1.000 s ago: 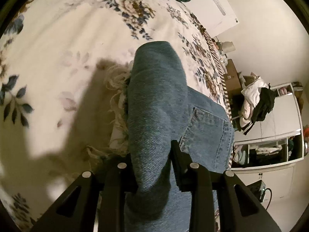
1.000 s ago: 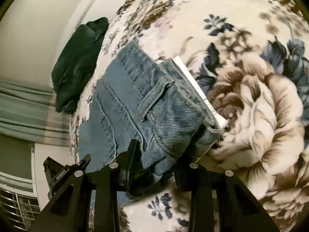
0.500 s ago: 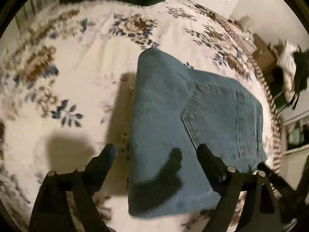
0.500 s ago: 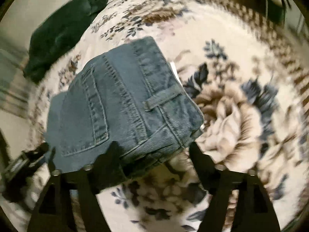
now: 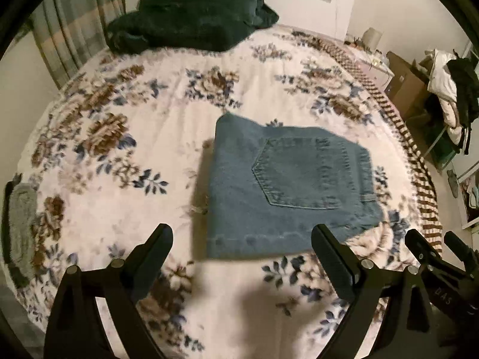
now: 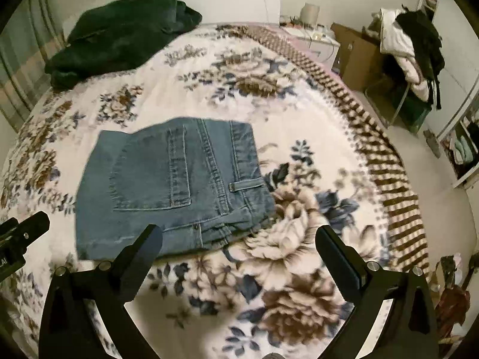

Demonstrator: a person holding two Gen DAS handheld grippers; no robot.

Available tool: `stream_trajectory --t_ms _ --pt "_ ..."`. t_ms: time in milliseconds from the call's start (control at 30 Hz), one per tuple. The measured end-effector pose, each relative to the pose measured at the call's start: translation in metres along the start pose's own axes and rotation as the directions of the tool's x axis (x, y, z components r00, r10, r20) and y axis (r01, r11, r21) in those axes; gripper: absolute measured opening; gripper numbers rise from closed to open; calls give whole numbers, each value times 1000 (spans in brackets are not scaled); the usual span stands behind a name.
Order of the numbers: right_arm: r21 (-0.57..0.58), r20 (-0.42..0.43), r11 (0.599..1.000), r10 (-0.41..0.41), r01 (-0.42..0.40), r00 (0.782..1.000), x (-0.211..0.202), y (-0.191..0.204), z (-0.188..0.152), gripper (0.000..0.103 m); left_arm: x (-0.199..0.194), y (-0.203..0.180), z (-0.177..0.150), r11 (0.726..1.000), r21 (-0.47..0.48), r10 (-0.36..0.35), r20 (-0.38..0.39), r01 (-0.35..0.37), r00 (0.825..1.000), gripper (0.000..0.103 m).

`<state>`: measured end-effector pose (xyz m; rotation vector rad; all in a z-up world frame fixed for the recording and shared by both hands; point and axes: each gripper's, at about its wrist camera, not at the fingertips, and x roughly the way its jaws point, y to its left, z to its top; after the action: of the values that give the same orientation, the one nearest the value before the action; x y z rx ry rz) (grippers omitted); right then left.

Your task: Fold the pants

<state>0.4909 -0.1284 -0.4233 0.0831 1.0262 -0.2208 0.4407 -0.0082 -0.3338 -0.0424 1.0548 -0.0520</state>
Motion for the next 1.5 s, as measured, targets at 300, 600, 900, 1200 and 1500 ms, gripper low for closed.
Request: stream_trajectory --t_ms 300,600,900,1200,1500 --pt "-34 95 999 38 -35 995 -151 -30 -21 103 -140 -29 -29 1000 -17 19 112 -17 994 95" --pt "-57 234 997 68 -56 970 -327 -71 -48 103 -278 -54 -66 999 -30 40 240 -34 970 95" --pt "-103 336 992 110 -79 935 -468 -105 -84 103 -377 -67 -105 996 -51 83 317 -71 945 95" --pt "-114 390 991 104 -65 915 -569 -120 -123 103 -427 -65 -137 997 -25 71 320 -67 945 95" --pt "-95 380 990 129 -100 916 -609 -115 -142 103 -444 -48 -149 998 -40 51 330 -40 943 103"
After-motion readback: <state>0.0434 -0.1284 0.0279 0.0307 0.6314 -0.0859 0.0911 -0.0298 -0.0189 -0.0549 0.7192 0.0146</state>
